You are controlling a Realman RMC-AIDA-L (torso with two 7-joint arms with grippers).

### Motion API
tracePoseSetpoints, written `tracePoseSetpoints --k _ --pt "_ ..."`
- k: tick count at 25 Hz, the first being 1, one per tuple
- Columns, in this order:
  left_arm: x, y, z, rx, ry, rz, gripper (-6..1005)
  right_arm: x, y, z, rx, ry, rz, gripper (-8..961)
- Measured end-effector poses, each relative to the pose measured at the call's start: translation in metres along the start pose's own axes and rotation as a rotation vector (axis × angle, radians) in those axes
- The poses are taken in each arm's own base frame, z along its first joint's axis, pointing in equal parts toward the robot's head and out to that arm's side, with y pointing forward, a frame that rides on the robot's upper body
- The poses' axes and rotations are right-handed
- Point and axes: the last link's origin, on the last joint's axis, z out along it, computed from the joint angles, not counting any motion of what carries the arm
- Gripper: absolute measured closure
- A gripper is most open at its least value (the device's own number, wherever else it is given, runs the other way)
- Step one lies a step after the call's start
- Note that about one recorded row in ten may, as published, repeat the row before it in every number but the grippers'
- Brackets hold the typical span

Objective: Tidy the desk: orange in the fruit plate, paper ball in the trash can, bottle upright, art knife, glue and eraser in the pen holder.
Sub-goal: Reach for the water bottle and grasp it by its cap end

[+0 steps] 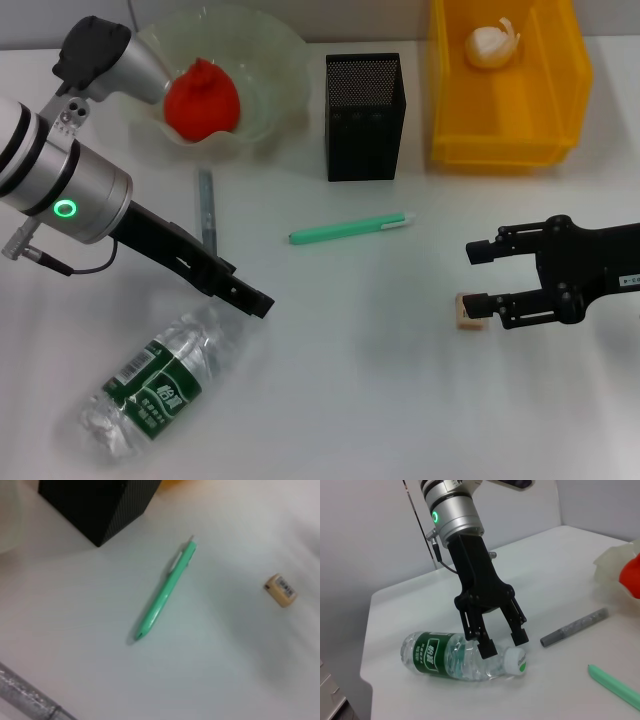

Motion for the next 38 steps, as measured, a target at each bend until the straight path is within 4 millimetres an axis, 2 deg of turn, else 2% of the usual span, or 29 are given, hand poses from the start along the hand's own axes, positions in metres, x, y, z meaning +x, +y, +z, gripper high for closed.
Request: tracePoseSetpoints --k 7,33,38 --pt "-0.006 -0.007 0.002 0.045 -0.035 -0.007 182 -0.001 0.000 0.000 0.000 -0.003 -0.002 242" --pt "-0.005 -0.007 0.013 0.044 -0.048 0.002 202 -0.004 -0.002 0.000 0.002 -0.008 0.000 241" --pt "-0.006 -0.006 0.015 0.040 -0.054 0.002 351 -0.003 -0.002 0.000 0.003 -0.010 0.001 241"
